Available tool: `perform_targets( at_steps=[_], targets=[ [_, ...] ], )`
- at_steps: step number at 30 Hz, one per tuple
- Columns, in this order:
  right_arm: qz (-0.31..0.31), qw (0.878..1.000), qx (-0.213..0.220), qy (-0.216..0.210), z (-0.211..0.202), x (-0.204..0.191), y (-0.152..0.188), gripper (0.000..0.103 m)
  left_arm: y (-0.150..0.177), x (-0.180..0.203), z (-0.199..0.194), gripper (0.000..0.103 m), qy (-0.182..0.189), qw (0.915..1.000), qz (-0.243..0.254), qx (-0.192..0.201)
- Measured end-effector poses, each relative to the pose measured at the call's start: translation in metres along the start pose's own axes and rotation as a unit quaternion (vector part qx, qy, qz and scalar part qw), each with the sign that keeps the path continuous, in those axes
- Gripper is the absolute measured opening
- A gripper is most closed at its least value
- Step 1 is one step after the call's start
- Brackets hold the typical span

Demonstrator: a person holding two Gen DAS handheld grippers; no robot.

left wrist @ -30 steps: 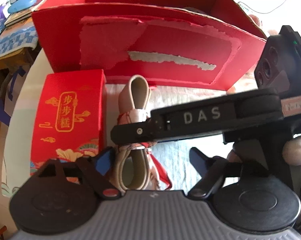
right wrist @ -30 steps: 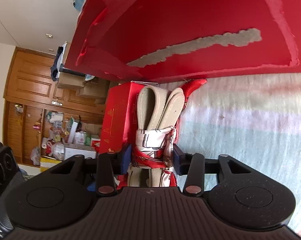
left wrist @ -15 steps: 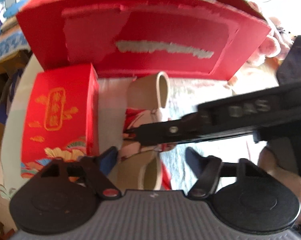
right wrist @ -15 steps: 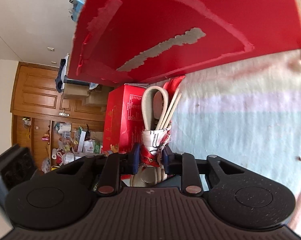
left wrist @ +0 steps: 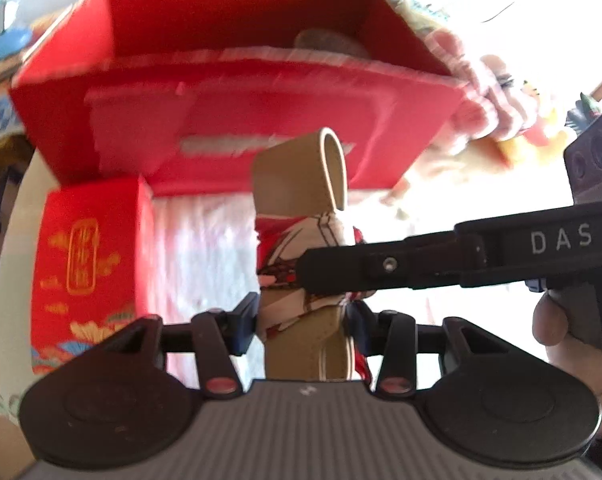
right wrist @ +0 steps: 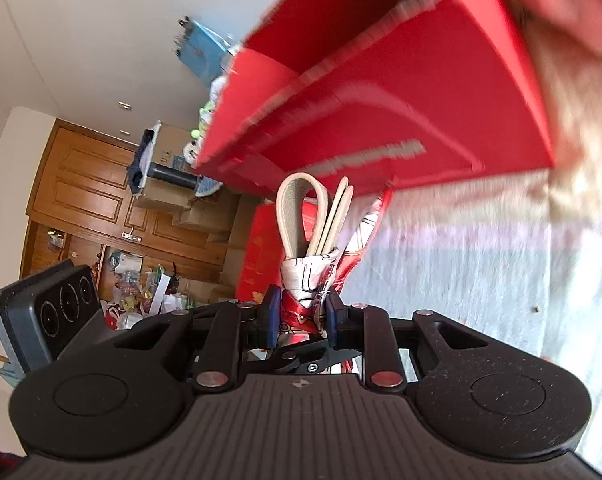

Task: Organize objects
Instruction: 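Lift the slippers with the right tool over the red box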

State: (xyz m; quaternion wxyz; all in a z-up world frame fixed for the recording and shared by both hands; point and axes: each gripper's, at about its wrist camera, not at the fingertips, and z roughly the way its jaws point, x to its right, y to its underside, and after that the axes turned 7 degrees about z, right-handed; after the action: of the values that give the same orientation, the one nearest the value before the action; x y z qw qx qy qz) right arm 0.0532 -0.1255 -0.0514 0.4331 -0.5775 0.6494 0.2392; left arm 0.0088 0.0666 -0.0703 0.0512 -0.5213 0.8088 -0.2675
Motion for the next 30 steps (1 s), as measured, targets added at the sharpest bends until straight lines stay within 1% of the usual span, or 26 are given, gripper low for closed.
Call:
perform_targets(
  at_steps=[3, 4, 10, 12, 16, 22, 24, 26, 30],
  targets=[
    [-0.013, 1.0, 0.017, -0.006, -0.008, -0.013, -0.002, 0.024, -0.011, 0.004, -0.019, 0.044, 0.02, 0.9993, 0.013, 0.028],
    [-0.02, 1.0, 0.023, -0.007, -0.011, -0.018, -0.003, 0.024, -0.017, 0.013, -0.014, 0.044, 0.023, 0.9989, 0.019, 0.037],
    [-0.051, 0.997, 0.064, -0.015, -0.025, -0.046, -0.016, 0.024, -0.037, 0.015, -0.055, 0.044, 0.04, 0.9942, 0.044, 0.089],
    [-0.06, 0.995, 0.076, -0.017, -0.027, -0.054, -0.023, 0.024, -0.05, 0.019, -0.056, 0.044, 0.047, 0.9921, 0.052, 0.104],
    [-0.086, 0.991, 0.098, -0.018, -0.031, -0.07, -0.043, 0.024, -0.073, 0.017, -0.067, 0.044, 0.051, 0.9867, 0.068, 0.139],
    [-0.128, 0.983, 0.132, -0.023, -0.026, -0.101, -0.076, 0.024, -0.111, 0.003, -0.091, 0.044, 0.044, 0.9775, 0.084, 0.188],
    [-0.135, 0.981, 0.136, -0.017, -0.021, -0.105, -0.087, 0.024, -0.123, -0.002, -0.091, 0.044, 0.039, 0.9758, 0.088, 0.196],
    [-0.137, 0.982, 0.134, 0.0, -0.008, -0.106, -0.098, 0.024, -0.134, -0.012, -0.085, 0.044, 0.035, 0.9764, 0.09, 0.193],
    [-0.113, 0.986, 0.114, 0.042, 0.027, -0.095, -0.115, 0.024, -0.149, -0.035, -0.056, 0.044, 0.033, 0.9833, 0.081, 0.16]
  ],
)
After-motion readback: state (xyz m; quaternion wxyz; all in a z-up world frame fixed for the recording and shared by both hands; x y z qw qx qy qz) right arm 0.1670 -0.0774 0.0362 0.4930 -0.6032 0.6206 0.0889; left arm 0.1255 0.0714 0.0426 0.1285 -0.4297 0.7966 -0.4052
